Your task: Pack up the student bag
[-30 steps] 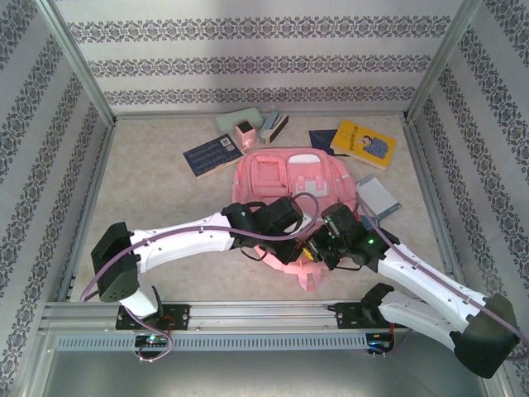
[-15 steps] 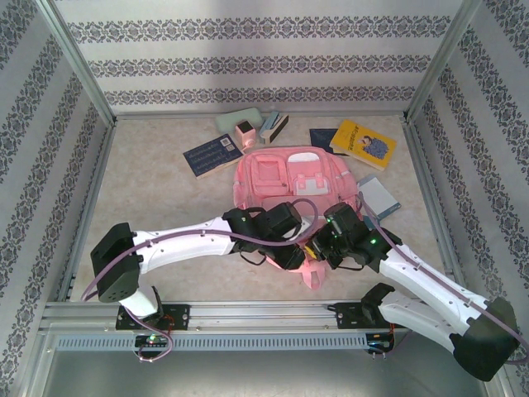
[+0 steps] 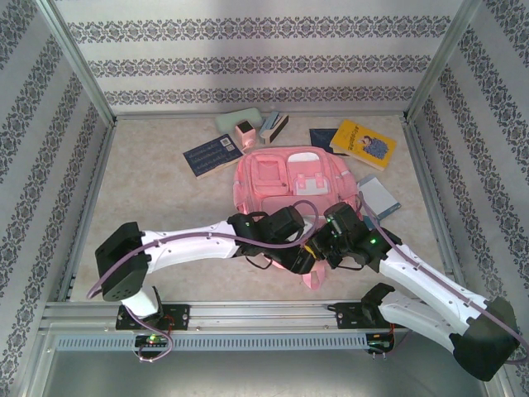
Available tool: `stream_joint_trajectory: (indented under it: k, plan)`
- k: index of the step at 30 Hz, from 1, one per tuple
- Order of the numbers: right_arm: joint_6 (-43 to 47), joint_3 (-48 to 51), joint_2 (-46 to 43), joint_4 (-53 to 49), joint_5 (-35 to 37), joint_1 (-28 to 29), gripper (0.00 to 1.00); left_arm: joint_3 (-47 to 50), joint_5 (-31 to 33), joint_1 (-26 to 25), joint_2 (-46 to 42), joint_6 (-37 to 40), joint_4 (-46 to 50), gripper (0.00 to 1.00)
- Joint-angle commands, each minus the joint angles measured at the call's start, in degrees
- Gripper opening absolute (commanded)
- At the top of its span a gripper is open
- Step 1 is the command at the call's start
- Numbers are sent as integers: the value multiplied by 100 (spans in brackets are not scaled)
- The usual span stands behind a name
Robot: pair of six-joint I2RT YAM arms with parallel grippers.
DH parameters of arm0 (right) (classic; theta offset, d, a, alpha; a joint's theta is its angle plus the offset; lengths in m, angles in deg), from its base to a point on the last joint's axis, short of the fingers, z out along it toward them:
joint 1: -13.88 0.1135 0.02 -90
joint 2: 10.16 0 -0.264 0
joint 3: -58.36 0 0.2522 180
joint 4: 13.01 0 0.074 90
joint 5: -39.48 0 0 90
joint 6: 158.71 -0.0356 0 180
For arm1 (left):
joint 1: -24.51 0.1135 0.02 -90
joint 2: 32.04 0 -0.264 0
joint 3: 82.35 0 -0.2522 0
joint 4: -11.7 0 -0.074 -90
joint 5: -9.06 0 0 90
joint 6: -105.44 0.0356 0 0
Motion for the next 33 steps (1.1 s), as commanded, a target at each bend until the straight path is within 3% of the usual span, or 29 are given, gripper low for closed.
stream_joint_trajectory:
  k: [1, 11, 15, 18, 22, 29, 33]
  plan:
    - [-161, -28, -136, 403, 11, -11, 0, -270, 177, -66, 273, -131, 102, 58]
    - [-432, 70, -312, 529, 111, 147, 0, -823, 770, -122, 772, -239, 813, 63]
    - [-508, 77, -392, 520, 223, 243, 0, -1049, 1234, -210, 946, -211, 1304, 56]
    - [-554, 108, -402, 549, 237, 282, 0, -1071, 1606, -254, 1008, -229, 1589, 44]
    - [-628, 146, -373, 671, 298, 355, 0, -915, 1862, -276, 980, -276, 1644, 42]
    - [-664, 162, -59, 1122, 281, 535, 0, -223, 2486, -212, 124, -357, 1654, 37]
    - [-463, 191, 291, 1549, 86, 561, 0, 427, 2481, -127, -606, -408, 1431, 37]
